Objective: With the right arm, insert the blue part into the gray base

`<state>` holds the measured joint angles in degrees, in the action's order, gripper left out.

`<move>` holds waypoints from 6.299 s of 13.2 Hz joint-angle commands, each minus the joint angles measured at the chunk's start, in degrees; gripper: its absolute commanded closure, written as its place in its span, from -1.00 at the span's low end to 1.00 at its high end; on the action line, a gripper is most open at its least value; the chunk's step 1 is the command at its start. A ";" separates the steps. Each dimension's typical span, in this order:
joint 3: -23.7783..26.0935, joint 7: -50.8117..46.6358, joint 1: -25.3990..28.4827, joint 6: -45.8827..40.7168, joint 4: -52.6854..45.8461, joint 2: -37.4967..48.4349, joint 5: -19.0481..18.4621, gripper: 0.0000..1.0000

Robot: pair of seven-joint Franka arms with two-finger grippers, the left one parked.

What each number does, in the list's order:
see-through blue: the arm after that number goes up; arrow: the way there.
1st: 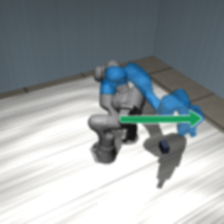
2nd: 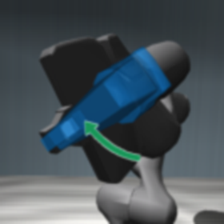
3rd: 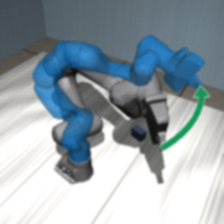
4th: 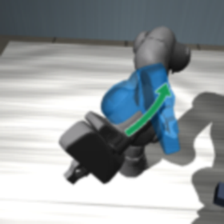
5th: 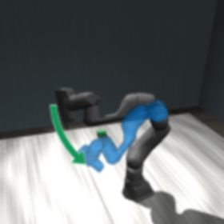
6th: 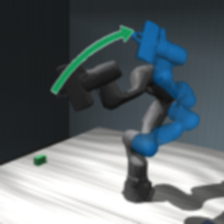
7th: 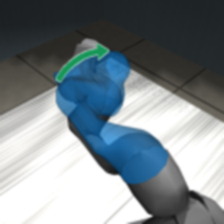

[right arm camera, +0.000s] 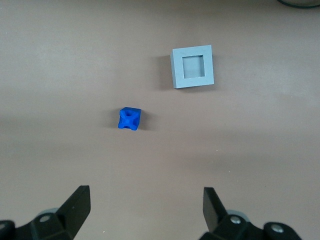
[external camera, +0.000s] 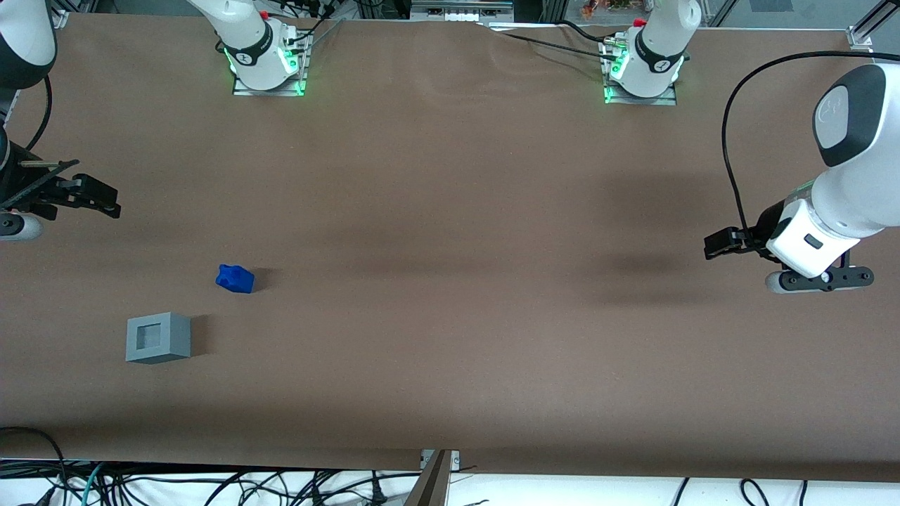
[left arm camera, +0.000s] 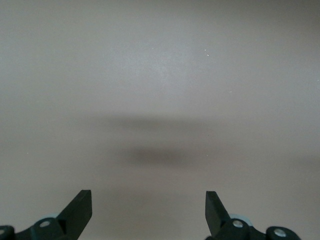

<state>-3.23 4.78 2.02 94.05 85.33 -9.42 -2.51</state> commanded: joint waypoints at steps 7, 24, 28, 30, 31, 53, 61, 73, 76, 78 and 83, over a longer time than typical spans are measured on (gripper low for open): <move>0.68 -0.39 -0.97 -0.71 -1.13 -0.25 0.58 -0.99; 0.85 -11.37 3.17 22.90 8.16 -14.83 0.05 -0.99; 0.94 -11.46 3.17 36.96 19.59 -14.05 0.31 -0.99; 0.94 -11.46 3.17 41.89 23.64 -14.05 0.31 -0.99; 0.94 -11.46 3.17 43.22 24.87 -14.05 0.31 -0.99; 0.94 -11.46 3.17 47.19 28.67 -15.36 0.31 0.16; 0.68 -7.07 2.82 42.11 21.13 -14.22 0.31 0.30; 0.59 23.24 -6.32 29.61 -3.59 -24.32 6.29 0.30; 0.68 29.48 -8.08 30.84 -4.81 -27.22 6.38 0.30; 0.68 29.85 -8.26 30.84 -4.91 -27.58 6.29 0.30; 0.59 31.60 -9.22 31.02 -5.00 -28.28 6.29 0.30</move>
<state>-3.08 34.19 -6.01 125.57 82.01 -36.55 2.69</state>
